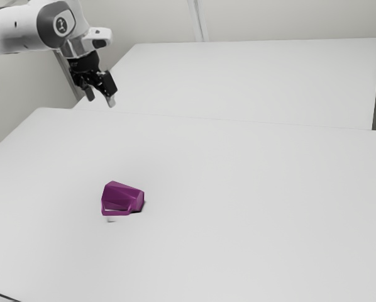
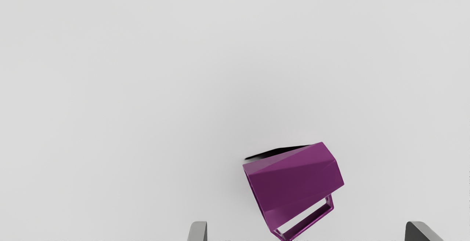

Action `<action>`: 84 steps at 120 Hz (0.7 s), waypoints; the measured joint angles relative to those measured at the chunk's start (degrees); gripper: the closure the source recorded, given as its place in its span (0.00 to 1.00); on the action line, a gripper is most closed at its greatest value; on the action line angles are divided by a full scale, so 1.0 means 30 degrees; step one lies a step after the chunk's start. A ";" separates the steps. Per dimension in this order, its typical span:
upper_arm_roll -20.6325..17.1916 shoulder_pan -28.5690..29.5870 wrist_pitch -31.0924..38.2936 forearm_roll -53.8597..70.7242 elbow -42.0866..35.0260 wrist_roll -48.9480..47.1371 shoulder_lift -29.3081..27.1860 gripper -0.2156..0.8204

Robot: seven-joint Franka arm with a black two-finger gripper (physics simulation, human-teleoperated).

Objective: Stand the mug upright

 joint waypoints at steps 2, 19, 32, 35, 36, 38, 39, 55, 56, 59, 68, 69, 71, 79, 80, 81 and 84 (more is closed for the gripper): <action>0.0021 0.0006 0.0004 -0.0022 -0.0156 0.0017 -0.0082 0.23; 0.0390 0.0237 0.0039 -0.0920 -0.1862 0.0128 -0.1052 0.23; 0.1965 -0.0030 -0.0067 -0.3035 -0.4137 0.0237 -0.2131 0.23; 0.2189 0.0120 -0.0149 -0.3614 -0.4610 0.0306 -0.2359 0.23; 0.2264 0.0172 -0.0179 -0.3801 -0.4742 0.0331 -0.2416 0.23; 0.2453 0.0246 -0.0254 -0.4216 -0.5060 0.0387 -0.2493 0.23; 0.2528 0.0303 -0.0290 -0.4403 -0.5187 0.0414 -0.2522 0.23; 0.3577 0.1355 -0.0794 -0.7221 -0.7125 0.1013 -0.2302 0.23; 0.3618 0.1435 -0.0817 -0.7382 -0.7195 0.1064 -0.2243 0.23; 0.3747 0.1632 -0.0878 -0.7879 -0.7419 0.1228 -0.2078 0.23; 0.4198 0.1643 -0.0944 -0.9158 -0.8406 0.1754 -0.1865 0.23; 0.4229 0.1612 -0.0943 -0.9281 -0.8498 0.1815 -0.1851 0.23; 0.4280 0.1533 -0.0941 -0.9508 -0.8653 0.1934 -0.1829 0.23; 0.4372 0.1038 -0.0826 -1.0320 -0.9350 0.2423 -0.1776 0.23; 0.4378 0.0964 -0.0804 -1.0433 -0.9462 0.2492 -0.1769 0.23; 0.4379 0.0895 -0.0772 -1.0544 -0.9578 0.2564 -0.1760 0.23; 0.4380 0.0697 -0.0674 -1.0841 -0.9858 0.2781 -0.1728 0.23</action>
